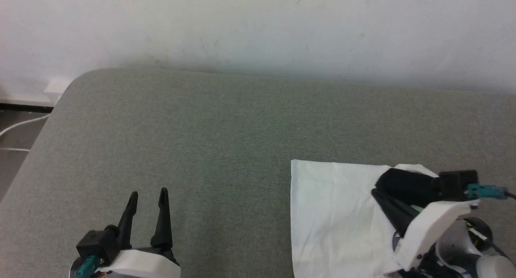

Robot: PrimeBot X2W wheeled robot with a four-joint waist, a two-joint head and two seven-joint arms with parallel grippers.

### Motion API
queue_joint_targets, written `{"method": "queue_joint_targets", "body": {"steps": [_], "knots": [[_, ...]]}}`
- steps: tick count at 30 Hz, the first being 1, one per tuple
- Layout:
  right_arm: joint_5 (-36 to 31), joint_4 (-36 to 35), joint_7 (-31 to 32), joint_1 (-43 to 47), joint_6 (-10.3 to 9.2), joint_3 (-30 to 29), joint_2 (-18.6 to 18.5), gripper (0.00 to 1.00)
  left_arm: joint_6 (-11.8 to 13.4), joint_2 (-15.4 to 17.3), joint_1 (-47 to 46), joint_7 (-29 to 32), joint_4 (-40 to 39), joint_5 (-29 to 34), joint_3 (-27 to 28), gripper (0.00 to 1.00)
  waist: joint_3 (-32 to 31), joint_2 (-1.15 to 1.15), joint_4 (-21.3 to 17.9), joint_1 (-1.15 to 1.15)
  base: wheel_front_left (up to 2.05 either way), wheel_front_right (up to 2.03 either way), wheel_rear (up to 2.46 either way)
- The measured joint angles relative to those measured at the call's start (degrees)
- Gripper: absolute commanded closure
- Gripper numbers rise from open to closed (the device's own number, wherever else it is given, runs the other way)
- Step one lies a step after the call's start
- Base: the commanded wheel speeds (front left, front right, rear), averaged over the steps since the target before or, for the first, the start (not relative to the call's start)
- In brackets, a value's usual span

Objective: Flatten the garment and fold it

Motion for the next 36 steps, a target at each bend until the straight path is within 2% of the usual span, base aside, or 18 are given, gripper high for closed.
{"method": "queue_joint_targets", "body": {"steps": [8, 18, 28, 29, 30, 31, 36], "knots": [[-2.72, 4.81, 0.04, -4.49, 0.0, 11.23, -1.14, 1.0, -0.36, -0.04, -0.04, 0.0, 0.19, 0.42, 0.37, 0.0, 0.78, 0.0, 2.59, 0.0, 0.0, 0.0, 0.0], [-6.53, 17.85, -1.79, -14.9, 0.0, 23.94, -3.57, 1.0, -0.49, -0.07, -0.7, 0.0, 0.93, 0.13, -0.98, 0.0, 3.06, 0.0, 5.62, 0.01, 0.0, 0.0, 0.0], [-5.78, 31.28, -8.38, -21.58, 0.0, 33.22, -3.99, 1.0, 0.03, -0.11, -0.94, 0.0, 1.79, -0.65, -2.65, 0.0, 5.15, 0.0, 7.2, 0.01, 0.0, 0.0, 0.0], [-5.31, 32.2, -9.27, -22.11, 0.0, 34.07, -3.85, 0.79, 0.04, -0.11, -1.04, 0.0, 2.05, -0.65, -2.74, 0.0, 5.04, 0.0, 7.17, 0.01, 0.0, 0.0, 0.0], [-4.91, 32.92, -10.07, -22.51, 0.0, 34.78, -3.72, 0.07, 0.04, -0.12, -1.19, 0.0, 2.3, -0.65, -2.82, 0.0, 4.85, 0.0, 7.1, 0.01, 0.0, 0.0, 0.0], [-4.45, 33.48, -10.98, -22.84, 0.0, 35.54, -3.6, 0.0, 0.04, -0.12, -1.36, 0.0, 2.44, -0.65, -2.87, 0.0, 4.6, 0.0, 7.01, 0.01, 0.0, 0.0, 0.0], [-2.74, 33.21, -13.45, -24.96, 0.01, 38.43, -4.22, 0.0, 0.03, -0.15, -1.47, 0.0, 2.8, -0.44, -2.68, 0.0, 2.58, 0.0, 5.86, 0.01, 0.0, 0.0, 0.0]]}}
